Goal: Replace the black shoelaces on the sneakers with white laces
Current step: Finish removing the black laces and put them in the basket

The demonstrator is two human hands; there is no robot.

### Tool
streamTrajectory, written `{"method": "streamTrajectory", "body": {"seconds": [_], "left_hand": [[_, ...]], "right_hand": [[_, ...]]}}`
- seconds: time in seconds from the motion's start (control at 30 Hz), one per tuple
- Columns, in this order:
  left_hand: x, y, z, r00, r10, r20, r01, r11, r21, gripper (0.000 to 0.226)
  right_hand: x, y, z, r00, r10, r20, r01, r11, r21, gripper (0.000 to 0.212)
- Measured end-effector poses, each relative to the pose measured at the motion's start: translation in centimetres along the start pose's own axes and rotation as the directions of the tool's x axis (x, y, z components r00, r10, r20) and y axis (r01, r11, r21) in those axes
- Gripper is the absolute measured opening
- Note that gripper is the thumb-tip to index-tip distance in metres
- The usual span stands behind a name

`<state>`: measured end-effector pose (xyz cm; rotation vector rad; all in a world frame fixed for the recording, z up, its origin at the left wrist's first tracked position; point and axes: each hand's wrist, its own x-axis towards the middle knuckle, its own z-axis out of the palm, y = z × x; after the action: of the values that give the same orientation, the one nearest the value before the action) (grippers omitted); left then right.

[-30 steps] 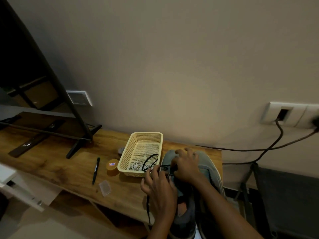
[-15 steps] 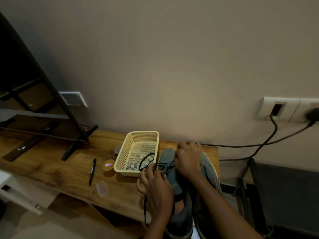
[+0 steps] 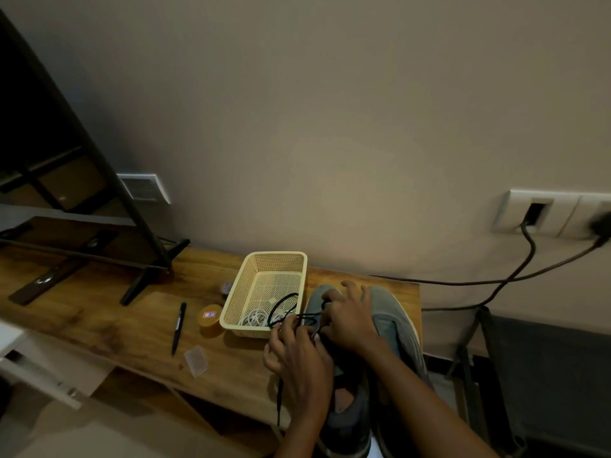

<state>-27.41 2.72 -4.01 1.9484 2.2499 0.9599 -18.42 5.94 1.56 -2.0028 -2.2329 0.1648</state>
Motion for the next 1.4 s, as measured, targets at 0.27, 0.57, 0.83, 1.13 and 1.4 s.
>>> {"method": "streamTrajectory", "body": {"seconds": [0.27,0.57,0.83,1.13,1.4], "left_hand": [[-0.1,0.1,0.0,0.999,0.011,-0.036,-0.012,1.000,-0.008,0.038],[-0.1,-0.2,0.5,1.000,-0.012,-0.013,0.012,1.000,-0.023,0.033],[-0.3,0.1,0.2,1.000,0.001,-0.029,-0.001,1.000,-0.016,0.033],[-0.2,-0.4,0.9,0.998,0.025,-0.049,-0.028,0.999,-0.042,0.035],[-0.2,0.1,0.4,0.999,-0.033,-0.033,0.032,0.999,-0.016,0.030]], "right_hand": [[0.0,2.2,-1.5,0.943,0.314,-0.106,-0.289,0.935,0.205,0.024],[0.4,0.4,0.1,0.985,0.022,0.170,-0.036,0.996,0.079,0.026],[0.1,2.7,-2.5,0.990,0.108,0.095,-0.120,0.983,0.141,0.022],[0.2,0.8,-0.9,0.986,0.028,0.162,-0.034,0.999,0.033,0.026],[-0.1,0.9,-2.0,0.989,0.001,0.147,-0.018,0.994,0.112,0.022]]}}
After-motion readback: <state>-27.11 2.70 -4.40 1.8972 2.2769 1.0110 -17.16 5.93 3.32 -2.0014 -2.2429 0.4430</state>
